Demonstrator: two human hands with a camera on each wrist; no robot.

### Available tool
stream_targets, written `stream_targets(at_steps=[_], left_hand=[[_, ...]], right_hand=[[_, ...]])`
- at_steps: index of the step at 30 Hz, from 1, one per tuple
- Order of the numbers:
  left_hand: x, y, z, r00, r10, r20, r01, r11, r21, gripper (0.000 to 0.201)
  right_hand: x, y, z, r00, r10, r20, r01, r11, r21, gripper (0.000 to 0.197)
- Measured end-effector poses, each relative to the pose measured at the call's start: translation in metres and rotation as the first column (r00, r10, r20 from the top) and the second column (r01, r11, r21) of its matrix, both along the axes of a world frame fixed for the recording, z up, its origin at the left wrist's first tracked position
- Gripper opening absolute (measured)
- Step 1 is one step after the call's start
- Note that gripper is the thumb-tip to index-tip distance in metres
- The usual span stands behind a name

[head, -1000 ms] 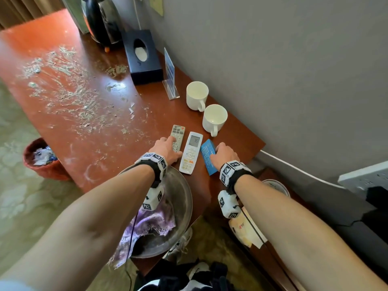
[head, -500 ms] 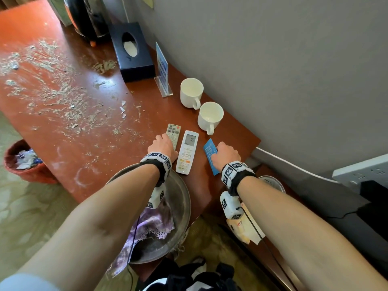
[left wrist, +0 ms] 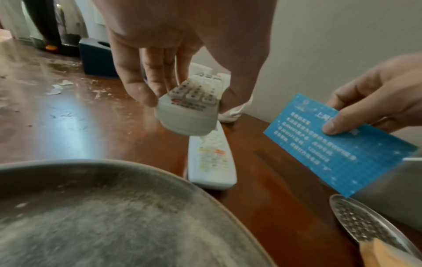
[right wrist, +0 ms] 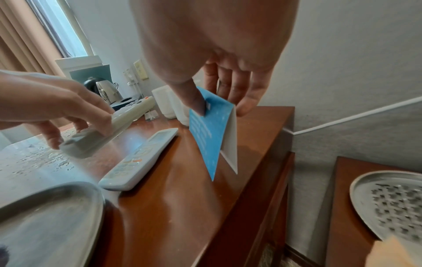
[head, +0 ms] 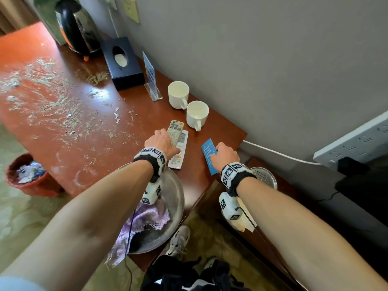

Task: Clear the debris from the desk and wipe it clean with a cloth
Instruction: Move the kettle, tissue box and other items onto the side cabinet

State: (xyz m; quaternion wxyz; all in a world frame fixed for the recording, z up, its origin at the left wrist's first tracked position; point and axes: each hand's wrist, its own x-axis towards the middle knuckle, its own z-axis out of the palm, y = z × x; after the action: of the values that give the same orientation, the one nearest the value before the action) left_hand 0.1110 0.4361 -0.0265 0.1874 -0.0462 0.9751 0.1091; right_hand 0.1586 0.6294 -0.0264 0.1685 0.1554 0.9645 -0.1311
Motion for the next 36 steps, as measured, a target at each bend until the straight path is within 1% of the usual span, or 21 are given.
stream_targets(at_steps=[2, 5, 10, 15, 17, 20, 24, 29, 33, 36], left_hand=[[0.010, 0.013, 0.007, 0.999, -0.033, -0.024, 0.033, 0.999, -0.004, 0.073], [0.028, 0.036, 0.013, 0.998, -0.064, -0.010, 0.064, 0.998, -0.001, 0.080], [0.062, 0.086, 0.016, 0.991, -0.133, -0.001, 0.133, 0.990, 0.034, 0.073], [0.102, 0.152, 0.017, 0.971, -0.235, 0.047, 0.234, 0.972, 0.026, 0.078], [0.118, 0.177, 0.013, 0.959, -0.278, 0.056, 0.277, 0.960, 0.033, 0.077], [0.142, 0.208, 0.003, 0.943, -0.325, 0.071, 0.322, 0.945, 0.053, 0.074], [0.165, 0.240, -0.008, 0.922, -0.375, 0.100, 0.374, 0.927, 0.026, 0.074], [0.181, 0.260, -0.023, 0.919, -0.370, 0.136, 0.368, 0.929, 0.035, 0.079], [0.189, 0.267, -0.032, 0.918, -0.360, 0.167, 0.359, 0.933, 0.034, 0.080], [0.190, 0.265, -0.039, 0.920, -0.349, 0.177, 0.350, 0.936, 0.027, 0.078]], right_hand=[[0.010, 0.013, 0.005, 0.999, -0.029, -0.026, 0.028, 0.999, -0.014, 0.021], [0.028, 0.036, 0.011, 0.997, -0.070, -0.039, 0.069, 0.997, -0.025, 0.022], [0.072, 0.086, 0.017, 0.987, -0.153, -0.057, 0.150, 0.988, -0.045, 0.022], [0.125, 0.146, 0.016, 0.970, -0.231, -0.075, 0.229, 0.972, -0.045, 0.027], [0.148, 0.167, 0.011, 0.967, -0.246, -0.062, 0.246, 0.969, -0.009, 0.030], [0.182, 0.196, -0.002, 0.976, -0.215, -0.022, 0.217, 0.973, 0.083, 0.028], [0.213, 0.234, -0.019, 0.964, -0.264, 0.044, 0.257, 0.959, 0.116, 0.029], [0.229, 0.255, -0.041, 0.947, -0.308, 0.093, 0.297, 0.948, 0.113, 0.031], [0.229, 0.256, -0.057, 0.946, -0.295, 0.134, 0.284, 0.954, 0.092, 0.031], [0.223, 0.250, -0.068, 0.926, -0.339, 0.164, 0.334, 0.941, 0.059, 0.034]])
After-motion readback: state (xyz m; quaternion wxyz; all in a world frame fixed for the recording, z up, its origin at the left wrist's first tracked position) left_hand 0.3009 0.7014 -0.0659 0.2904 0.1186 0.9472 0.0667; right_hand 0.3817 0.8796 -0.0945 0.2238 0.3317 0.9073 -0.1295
